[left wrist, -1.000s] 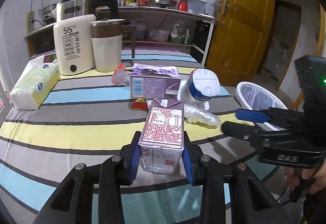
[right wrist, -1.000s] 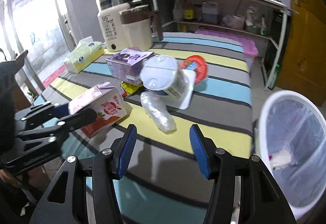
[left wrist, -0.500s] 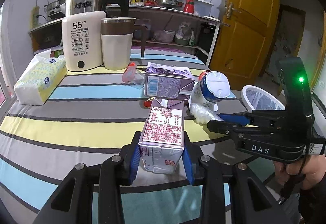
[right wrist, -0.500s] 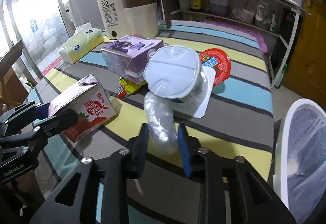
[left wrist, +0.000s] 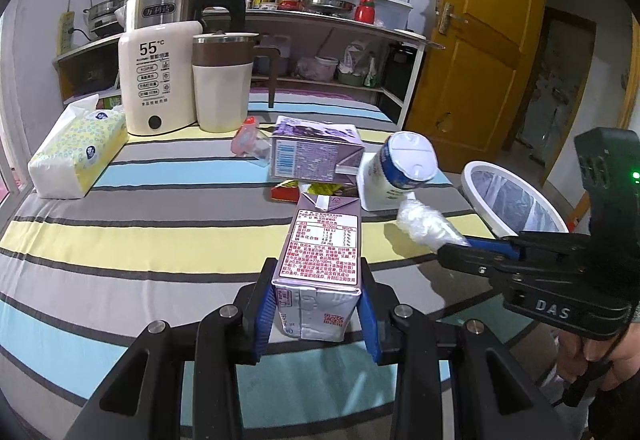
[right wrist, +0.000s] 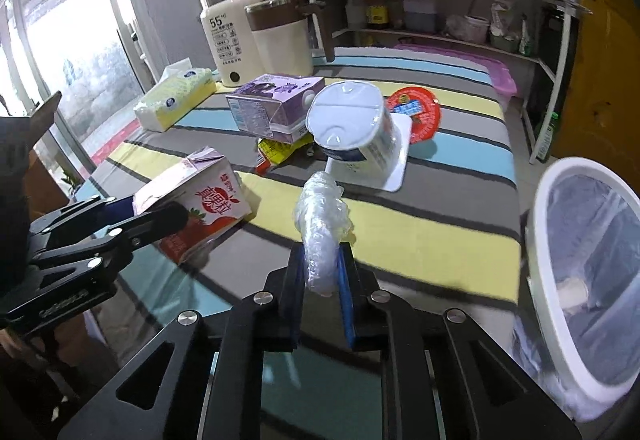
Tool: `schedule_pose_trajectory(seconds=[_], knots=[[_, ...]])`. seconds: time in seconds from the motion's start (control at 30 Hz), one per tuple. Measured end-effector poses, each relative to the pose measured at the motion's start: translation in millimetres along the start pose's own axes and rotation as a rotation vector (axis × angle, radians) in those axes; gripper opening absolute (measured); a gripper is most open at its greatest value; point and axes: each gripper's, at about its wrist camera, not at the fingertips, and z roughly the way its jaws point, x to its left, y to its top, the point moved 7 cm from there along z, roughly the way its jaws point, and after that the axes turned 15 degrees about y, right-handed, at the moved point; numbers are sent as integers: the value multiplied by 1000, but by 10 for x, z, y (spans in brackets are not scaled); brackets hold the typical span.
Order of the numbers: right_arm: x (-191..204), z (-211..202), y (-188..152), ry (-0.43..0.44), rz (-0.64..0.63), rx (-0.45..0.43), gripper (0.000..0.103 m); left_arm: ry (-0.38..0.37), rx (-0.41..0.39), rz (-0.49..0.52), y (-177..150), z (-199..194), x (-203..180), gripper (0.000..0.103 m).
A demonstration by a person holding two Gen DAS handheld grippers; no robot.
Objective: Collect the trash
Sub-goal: 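Carry the carton and plastic bag over the bin and release them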
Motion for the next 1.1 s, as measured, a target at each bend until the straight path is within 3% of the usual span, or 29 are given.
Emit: schedule_pose_trajectory(seconds=[0.53,1.1], knots=[[-106,-658,-193,-58,62,-114,16,-81,-24,74,-7,-246,-508,37],[-682,-1284,-359,-189,176,-206,16,-208,-52,156,216,-230,-1302,37]])
